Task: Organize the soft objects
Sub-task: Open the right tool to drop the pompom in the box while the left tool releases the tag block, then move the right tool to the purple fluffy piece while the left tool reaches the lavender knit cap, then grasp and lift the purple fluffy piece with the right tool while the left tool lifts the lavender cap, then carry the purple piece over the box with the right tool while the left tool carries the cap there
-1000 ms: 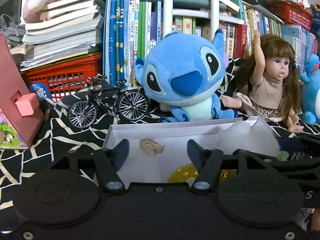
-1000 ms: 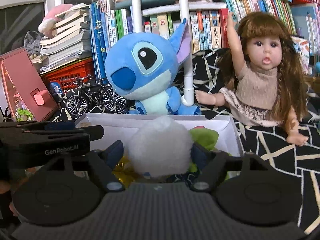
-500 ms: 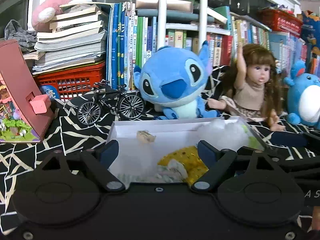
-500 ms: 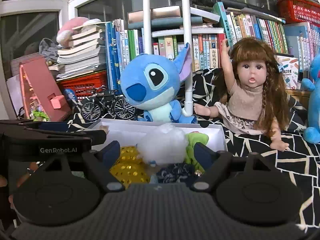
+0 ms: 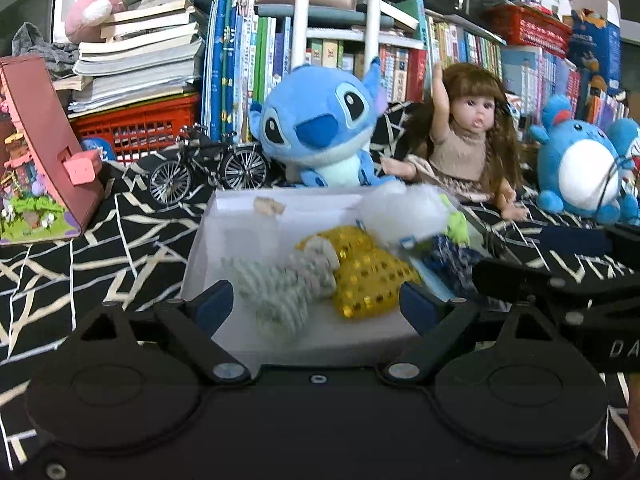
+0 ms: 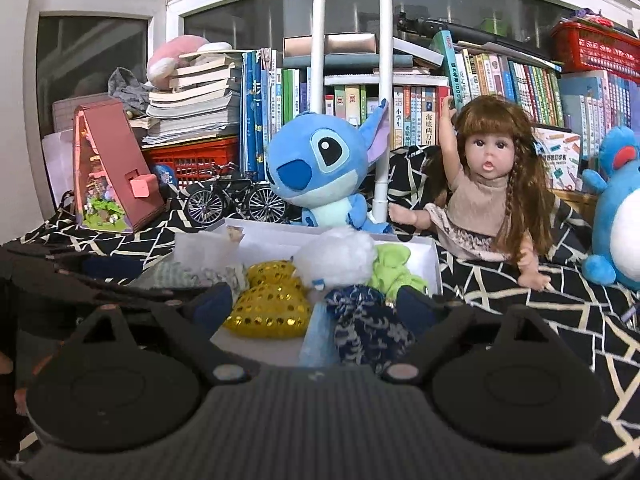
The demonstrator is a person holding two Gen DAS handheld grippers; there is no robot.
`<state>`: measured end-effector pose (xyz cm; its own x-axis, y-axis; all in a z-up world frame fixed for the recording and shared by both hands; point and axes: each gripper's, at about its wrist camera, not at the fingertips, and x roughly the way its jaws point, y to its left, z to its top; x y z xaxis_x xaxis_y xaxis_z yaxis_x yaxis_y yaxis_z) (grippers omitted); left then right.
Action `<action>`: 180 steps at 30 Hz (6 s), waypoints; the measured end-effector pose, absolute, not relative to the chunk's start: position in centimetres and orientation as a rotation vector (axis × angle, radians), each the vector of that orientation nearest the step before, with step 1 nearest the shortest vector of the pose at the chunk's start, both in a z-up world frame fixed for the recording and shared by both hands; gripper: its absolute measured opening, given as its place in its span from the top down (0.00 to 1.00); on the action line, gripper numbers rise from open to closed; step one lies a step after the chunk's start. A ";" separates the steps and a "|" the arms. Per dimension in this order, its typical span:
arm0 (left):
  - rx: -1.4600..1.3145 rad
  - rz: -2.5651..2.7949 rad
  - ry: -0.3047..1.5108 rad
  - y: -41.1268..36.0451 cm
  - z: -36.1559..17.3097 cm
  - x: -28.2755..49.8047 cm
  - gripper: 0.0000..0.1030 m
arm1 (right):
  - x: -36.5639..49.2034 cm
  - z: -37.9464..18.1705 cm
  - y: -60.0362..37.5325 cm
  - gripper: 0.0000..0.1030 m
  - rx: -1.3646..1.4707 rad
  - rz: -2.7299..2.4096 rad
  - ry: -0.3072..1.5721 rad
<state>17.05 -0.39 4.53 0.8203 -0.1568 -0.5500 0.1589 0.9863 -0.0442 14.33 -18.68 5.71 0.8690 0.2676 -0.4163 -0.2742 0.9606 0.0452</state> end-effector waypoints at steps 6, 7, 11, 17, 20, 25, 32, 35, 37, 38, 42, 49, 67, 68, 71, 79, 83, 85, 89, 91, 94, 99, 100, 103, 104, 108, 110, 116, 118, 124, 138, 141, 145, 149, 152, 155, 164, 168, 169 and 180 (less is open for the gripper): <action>-0.002 -0.198 0.592 -0.1 4.0 14.7 0.10 | 12.5 5.3 -18.9 0.06 0.002 0.295 0.441; 0.000 -0.204 0.589 0.0 3.9 14.4 0.10 | 12.2 5.2 -18.9 0.05 0.004 0.298 0.441; 0.004 -0.220 0.577 0.2 3.8 13.0 0.09 | 10.8 4.9 -19.1 0.04 -0.009 0.298 0.436; 0.010 -0.241 0.603 0.3 3.3 11.7 0.07 | 9.2 4.1 -19.6 0.03 0.002 0.300 0.456; 0.006 -0.244 0.606 0.4 2.8 11.3 0.07 | 8.3 3.5 -19.9 0.03 0.012 0.299 0.467; -0.018 -0.260 0.629 0.6 2.6 10.9 0.07 | 7.2 2.4 -20.0 0.02 -0.002 0.310 0.485; -0.035 -0.296 0.667 0.7 2.2 10.2 0.07 | 6.3 1.4 -19.8 0.00 -0.009 0.351 0.502; -0.036 -0.305 0.684 0.7 1.7 10.0 0.08 | 6.2 1.0 -19.1 0.00 -0.049 0.348 0.512; -0.052 -0.310 0.696 0.9 1.4 10.0 0.08 | 6.1 0.9 -18.7 0.00 -0.066 0.349 0.519; -0.066 -0.313 0.698 1.0 1.3 10.0 0.09 | 6.0 0.8 -18.5 0.00 -0.073 0.351 0.519; -0.105 -0.338 0.722 1.5 1.2 10.2 0.16 | 5.8 0.5 -17.9 0.00 -0.097 0.362 0.524; -0.132 -0.376 0.739 1.8 1.4 9.9 0.43 | 5.8 0.3 -17.1 0.00 -0.123 0.372 0.532; -0.089 -0.291 0.692 3.6 2.5 9.1 0.54 | 6.1 0.3 -16.8 0.07 -0.086 0.382 0.549; -0.089 -0.289 0.693 3.6 2.5 9.1 0.54 | 6.1 0.3 -16.8 0.08 -0.085 0.384 0.549; -0.084 -0.285 0.693 3.7 2.4 8.9 0.54 | 6.1 0.2 -16.4 0.11 -0.093 0.388 0.553; -0.081 -0.277 0.692 3.7 2.4 8.9 0.54 | 6.5 0.2 -15.3 0.23 -0.120 0.394 0.571; -0.084 -0.263 0.694 3.8 2.4 9.0 0.54 | 6.5 0.2 -15.2 0.26 -0.120 0.390 0.574; -0.086 -0.256 0.694 3.8 2.4 9.0 0.54 | 6.3 0.3 -15.2 0.26 -0.119 0.383 0.569; -0.085 -0.248 0.692 3.7 2.5 9.2 0.54 | 5.9 0.5 -15.1 0.26 -0.126 0.377 0.561; -0.087 -0.248 0.690 3.7 2.5 9.2 0.54 | 5.9 0.7 -15.1 0.26 -0.129 0.376 0.556; -0.088 -0.245 0.688 3.6 2.6 9.3 0.54 | 5.7 1.0 -15.1 0.26 -0.127 0.377 0.549; -0.089 -0.241 0.683 3.7 2.8 9.5 0.54 | 5.6 1.4 -15.2 0.26 -0.123 0.363 0.544; -0.089 -0.239 0.682 3.7 2.9 9.5 0.54 | 5.6 1.5 -15.2 0.26 -0.121 0.358 0.542; -0.090 -0.236 0.677 3.7 3.0 9.6 0.54 | 5.7 1.8 -15.4 0.26 -0.117 0.340 0.538; -0.090 -0.235 0.676 3.7 3.0 9.7 0.54 | 5.7 1.9 -15.5 0.26 -0.114 0.334 0.537; -0.094 -0.229 0.672 3.6 3.2 9.9 0.54 | 5.9 2.1 -15.9 0.26 -0.099 0.314 0.535; -0.095 -0.229 0.669 3.6 3.3 10.0 0.54 | 6.1 2.3 -16.1 0.26 -0.090 0.304 0.538; -0.098 -0.221 0.657 3.4 4.0 10.7 0.54 | 6.4 3.0 -16.9 0.26 -0.056 0.279 0.528; -0.104 -0.219 0.651 3.4 4.3 11.0 0.54 | 6.6 3.3 -17.1 0.26 -0.055 0.266 0.520; -0.104 -0.203 0.624 3.1 5.1 12.5 0.54 | 7.6 4.3 -17.8 0.26 -0.041 0.235 0.503; -0.112 -0.147 0.607 2.3 4.8 17.4 0.55 | 12.3 5.1 -17.6 0.26 -0.046 0.200 0.484; -0.110 -0.136 0.612 2.2 4.4 18.3 0.55 | 13.5 4.8 -17.4 0.26 -0.030 0.212 0.501; -0.105 -0.119 0.609 2.0 4.1 19.5 0.55 | 15.1 4.2 -16.9 0.26 -0.025 0.225 0.525; -0.098 -0.103 0.620 1.9 3.7 20.9 0.55 | 16.5 3.7 -16.5 0.26 -0.021 0.230 0.542; -0.092 -0.088 0.623 1.8 3.4 21.9 0.55 | 17.5 3.4 -16.4 0.26 -0.020 0.235 0.548; -0.095 -0.070 0.622 1.9 3.3 22.9 0.55 | 18.6 3.1 -16.2 0.26 -0.019 0.233 0.561; -0.080 -0.028 0.641 1.8 3.0 25.7 0.54 | 21.7 3.0 -16.5 0.26 0.002 0.222 0.574; -0.072 -0.016 0.656 1.8 2.6 26.6 0.54 | 22.8 2.7 -16.6 0.26 0.012 0.217 0.591; -0.068 -0.014 0.659 1.8 2.4 26.7 0.54 | 22.9 2.5 -16.6 0.25 0.013 0.217 0.596; -0.026 -0.001 0.682 1.2 1.2 27.1 0.51 | 23.7 1.7 -16.5 0.23 0.001 0.216 0.606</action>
<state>27.10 1.21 1.22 0.7765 -0.0095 -0.6301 -0.0073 0.9997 -0.0241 23.74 -16.46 1.68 0.8002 0.2018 -0.5647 -0.2011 0.9774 0.0644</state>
